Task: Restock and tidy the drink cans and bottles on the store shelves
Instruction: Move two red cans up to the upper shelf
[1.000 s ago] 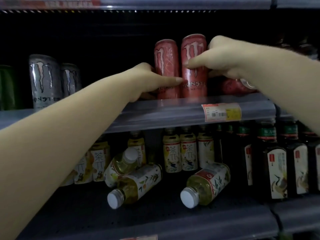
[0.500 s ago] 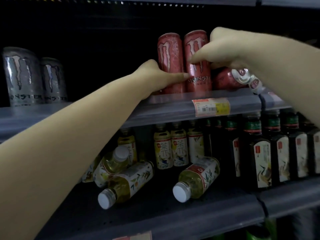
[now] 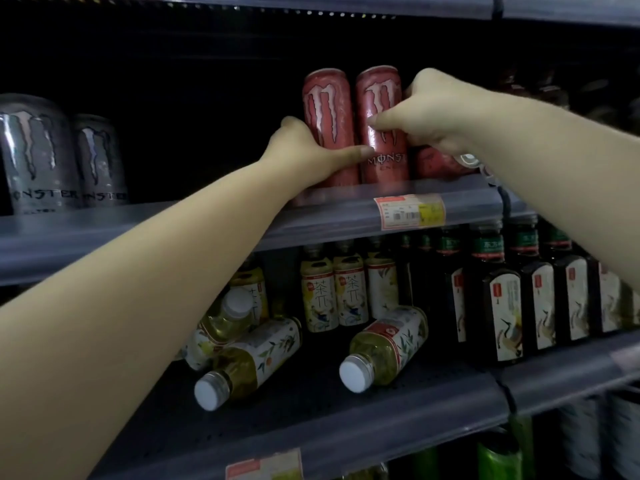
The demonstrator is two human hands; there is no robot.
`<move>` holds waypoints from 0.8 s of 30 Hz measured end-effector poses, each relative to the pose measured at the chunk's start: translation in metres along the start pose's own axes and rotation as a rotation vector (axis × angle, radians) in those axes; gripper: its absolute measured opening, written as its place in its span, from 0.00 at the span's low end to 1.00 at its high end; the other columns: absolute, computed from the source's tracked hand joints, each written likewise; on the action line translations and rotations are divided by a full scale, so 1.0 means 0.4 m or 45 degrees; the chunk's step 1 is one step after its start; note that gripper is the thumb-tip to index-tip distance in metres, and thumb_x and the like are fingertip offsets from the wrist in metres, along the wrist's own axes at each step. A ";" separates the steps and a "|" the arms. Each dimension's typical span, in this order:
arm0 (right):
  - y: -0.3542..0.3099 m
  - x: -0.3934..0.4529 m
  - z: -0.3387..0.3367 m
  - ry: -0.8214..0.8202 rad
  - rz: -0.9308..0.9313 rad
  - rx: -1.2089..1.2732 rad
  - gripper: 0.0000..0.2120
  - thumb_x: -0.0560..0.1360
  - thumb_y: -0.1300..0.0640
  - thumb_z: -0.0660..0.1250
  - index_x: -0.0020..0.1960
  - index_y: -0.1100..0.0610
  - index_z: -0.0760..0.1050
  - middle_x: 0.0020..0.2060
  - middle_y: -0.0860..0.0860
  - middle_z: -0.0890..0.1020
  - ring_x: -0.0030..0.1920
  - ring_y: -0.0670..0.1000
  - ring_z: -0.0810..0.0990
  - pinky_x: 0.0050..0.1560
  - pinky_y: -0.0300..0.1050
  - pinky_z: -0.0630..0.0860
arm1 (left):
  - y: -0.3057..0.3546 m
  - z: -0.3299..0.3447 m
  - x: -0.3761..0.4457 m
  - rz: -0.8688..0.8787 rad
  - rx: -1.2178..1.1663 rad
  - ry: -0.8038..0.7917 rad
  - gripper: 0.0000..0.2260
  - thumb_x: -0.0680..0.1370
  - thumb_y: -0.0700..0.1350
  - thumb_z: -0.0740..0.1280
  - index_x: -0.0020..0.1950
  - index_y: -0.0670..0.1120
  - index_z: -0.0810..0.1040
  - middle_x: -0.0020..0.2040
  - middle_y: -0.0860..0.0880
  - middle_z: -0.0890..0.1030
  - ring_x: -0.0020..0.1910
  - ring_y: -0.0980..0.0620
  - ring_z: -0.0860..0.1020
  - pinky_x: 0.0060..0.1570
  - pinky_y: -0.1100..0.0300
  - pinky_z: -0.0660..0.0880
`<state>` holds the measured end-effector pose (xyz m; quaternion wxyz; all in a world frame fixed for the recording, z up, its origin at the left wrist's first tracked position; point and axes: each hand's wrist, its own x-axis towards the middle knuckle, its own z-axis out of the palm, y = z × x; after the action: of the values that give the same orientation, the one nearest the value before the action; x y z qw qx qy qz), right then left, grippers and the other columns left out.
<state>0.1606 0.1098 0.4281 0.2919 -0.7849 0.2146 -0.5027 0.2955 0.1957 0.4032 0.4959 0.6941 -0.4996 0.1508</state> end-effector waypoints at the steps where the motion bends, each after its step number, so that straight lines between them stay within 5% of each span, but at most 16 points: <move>1: 0.002 -0.006 -0.002 0.040 -0.025 -0.032 0.19 0.72 0.58 0.73 0.60 0.62 0.75 0.48 0.54 0.82 0.48 0.53 0.83 0.45 0.46 0.81 | 0.002 -0.002 -0.005 0.002 0.003 0.001 0.45 0.59 0.68 0.75 0.67 0.44 0.67 0.56 0.50 0.76 0.50 0.52 0.76 0.37 0.64 0.70; 3: 0.009 -0.020 -0.009 0.162 -0.094 -0.085 0.24 0.71 0.54 0.75 0.62 0.62 0.74 0.53 0.56 0.81 0.52 0.54 0.81 0.53 0.51 0.80 | 0.010 -0.010 -0.015 0.033 0.018 0.047 0.41 0.62 0.69 0.73 0.65 0.44 0.68 0.51 0.52 0.75 0.45 0.55 0.76 0.31 0.68 0.67; 6: 0.030 -0.055 -0.029 0.339 -0.254 -0.192 0.34 0.71 0.48 0.74 0.69 0.63 0.67 0.63 0.56 0.77 0.62 0.53 0.76 0.63 0.51 0.75 | 0.021 -0.023 -0.046 0.205 0.021 0.241 0.36 0.68 0.64 0.72 0.67 0.45 0.67 0.58 0.51 0.74 0.49 0.59 0.74 0.34 0.73 0.67; 10: 0.078 -0.157 -0.071 0.331 -0.479 -0.094 0.32 0.72 0.48 0.73 0.71 0.58 0.66 0.62 0.50 0.77 0.61 0.44 0.78 0.62 0.39 0.75 | 0.044 -0.020 -0.162 0.467 -0.052 0.432 0.28 0.70 0.62 0.71 0.64 0.51 0.69 0.57 0.57 0.73 0.49 0.70 0.71 0.45 0.80 0.68; 13: 0.140 -0.240 -0.120 0.286 -0.587 0.011 0.24 0.73 0.48 0.71 0.65 0.55 0.71 0.55 0.47 0.80 0.54 0.41 0.81 0.56 0.40 0.78 | 0.049 0.034 -0.254 0.489 -0.118 0.384 0.21 0.71 0.58 0.72 0.60 0.53 0.71 0.54 0.58 0.77 0.53 0.64 0.76 0.52 0.67 0.75; 18: 0.307 -0.355 -0.235 0.038 -0.596 0.093 0.17 0.74 0.46 0.68 0.60 0.51 0.73 0.51 0.46 0.81 0.52 0.43 0.81 0.53 0.39 0.79 | 0.069 0.231 -0.405 0.413 -0.257 0.236 0.13 0.73 0.52 0.72 0.55 0.52 0.75 0.50 0.56 0.80 0.51 0.57 0.80 0.51 0.59 0.79; 24: 0.597 -0.457 -0.402 -0.172 -0.447 0.148 0.15 0.72 0.45 0.68 0.57 0.47 0.75 0.49 0.42 0.81 0.53 0.44 0.82 0.48 0.31 0.77 | 0.132 0.545 -0.574 0.247 -0.333 0.012 0.12 0.72 0.58 0.69 0.53 0.58 0.75 0.47 0.58 0.80 0.49 0.57 0.81 0.45 0.65 0.78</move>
<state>-0.0705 0.0100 0.1982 0.2583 -0.8241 0.0250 -0.5034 0.0839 0.1372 0.1688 0.5673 0.5715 -0.5774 0.1349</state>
